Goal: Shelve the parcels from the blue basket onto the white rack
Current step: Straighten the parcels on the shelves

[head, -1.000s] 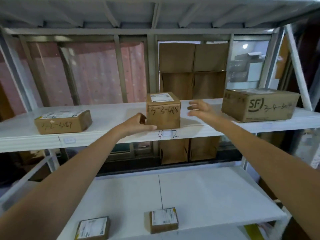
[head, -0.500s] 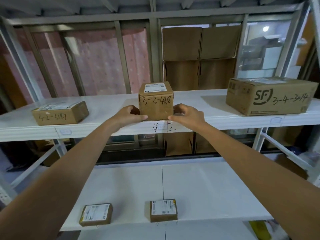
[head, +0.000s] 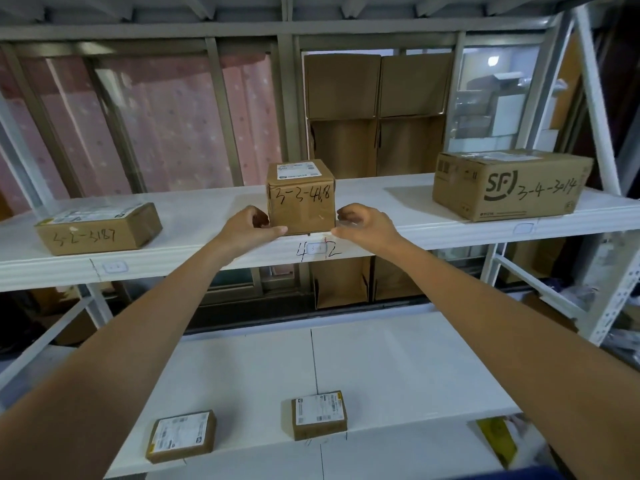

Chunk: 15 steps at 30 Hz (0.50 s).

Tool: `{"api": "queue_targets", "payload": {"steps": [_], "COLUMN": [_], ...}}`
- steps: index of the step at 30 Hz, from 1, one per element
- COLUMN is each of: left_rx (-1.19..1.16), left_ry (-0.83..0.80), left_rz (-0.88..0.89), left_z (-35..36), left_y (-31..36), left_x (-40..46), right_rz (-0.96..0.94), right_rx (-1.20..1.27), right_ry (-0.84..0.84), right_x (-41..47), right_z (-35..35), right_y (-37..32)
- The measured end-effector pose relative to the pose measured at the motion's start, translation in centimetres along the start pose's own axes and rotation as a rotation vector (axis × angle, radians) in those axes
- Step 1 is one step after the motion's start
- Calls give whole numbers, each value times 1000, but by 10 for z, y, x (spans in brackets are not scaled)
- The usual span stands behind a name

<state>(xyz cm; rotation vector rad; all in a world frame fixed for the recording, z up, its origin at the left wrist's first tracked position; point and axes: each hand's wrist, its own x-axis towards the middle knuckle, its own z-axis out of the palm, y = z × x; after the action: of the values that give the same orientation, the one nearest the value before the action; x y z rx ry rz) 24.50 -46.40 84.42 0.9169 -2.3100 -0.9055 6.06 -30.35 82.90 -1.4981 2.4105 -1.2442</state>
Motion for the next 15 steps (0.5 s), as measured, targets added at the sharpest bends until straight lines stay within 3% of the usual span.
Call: {"api": "queue_targets", "payload": {"steps": [5,7,11,15], "left_rx": [31,49,65,32], "left_ry": [586,694,589,272], "left_rz": [345,509,743,600], "left_z": [13,20,59,132], "left_y": [19,57,156,216], "left_x": [-26,-34,-38,-27], "right_rz": [-148,-183,-169,-133], "right_rx": [49,-19,-73,-47], "right_ry": [284,398,632,743], "right_x": [-24,-25,-27,-47], "right_z": [-50,-87,-177,-265], "right_y": [13,18,35,86]}}
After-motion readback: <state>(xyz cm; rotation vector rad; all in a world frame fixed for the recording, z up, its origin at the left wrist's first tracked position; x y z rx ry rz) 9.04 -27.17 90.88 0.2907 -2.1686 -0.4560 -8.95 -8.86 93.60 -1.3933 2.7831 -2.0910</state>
